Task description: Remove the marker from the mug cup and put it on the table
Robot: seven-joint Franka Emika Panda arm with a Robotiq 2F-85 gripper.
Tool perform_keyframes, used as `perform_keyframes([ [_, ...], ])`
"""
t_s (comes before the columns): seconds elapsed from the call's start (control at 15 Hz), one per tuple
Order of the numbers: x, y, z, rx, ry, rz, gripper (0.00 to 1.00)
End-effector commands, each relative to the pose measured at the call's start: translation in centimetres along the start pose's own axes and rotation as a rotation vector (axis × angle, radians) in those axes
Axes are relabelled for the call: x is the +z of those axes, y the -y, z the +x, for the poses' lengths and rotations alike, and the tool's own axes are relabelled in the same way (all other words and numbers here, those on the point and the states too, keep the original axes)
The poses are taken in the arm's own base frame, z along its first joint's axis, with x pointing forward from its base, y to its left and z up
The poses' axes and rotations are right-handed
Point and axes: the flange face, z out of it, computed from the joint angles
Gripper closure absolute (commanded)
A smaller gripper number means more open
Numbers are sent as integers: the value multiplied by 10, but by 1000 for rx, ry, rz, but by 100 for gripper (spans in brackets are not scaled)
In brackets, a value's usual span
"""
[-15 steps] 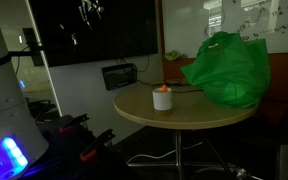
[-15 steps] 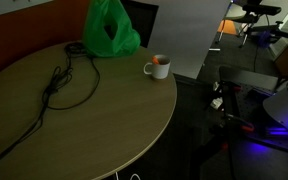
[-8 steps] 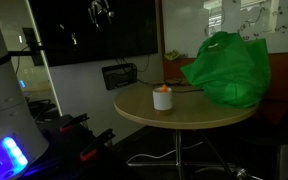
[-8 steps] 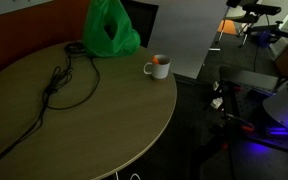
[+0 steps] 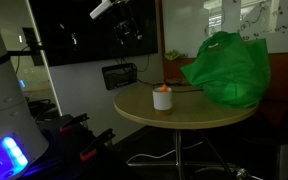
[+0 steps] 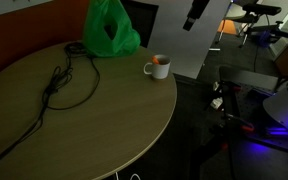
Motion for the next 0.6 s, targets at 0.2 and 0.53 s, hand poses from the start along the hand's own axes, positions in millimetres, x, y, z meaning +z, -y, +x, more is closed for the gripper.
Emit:
perform_keyframes([
  [0.2,45,-12,10,-49,-46,-53,0],
  [0.53,51,-15,13,-55,-56,-76,0],
])
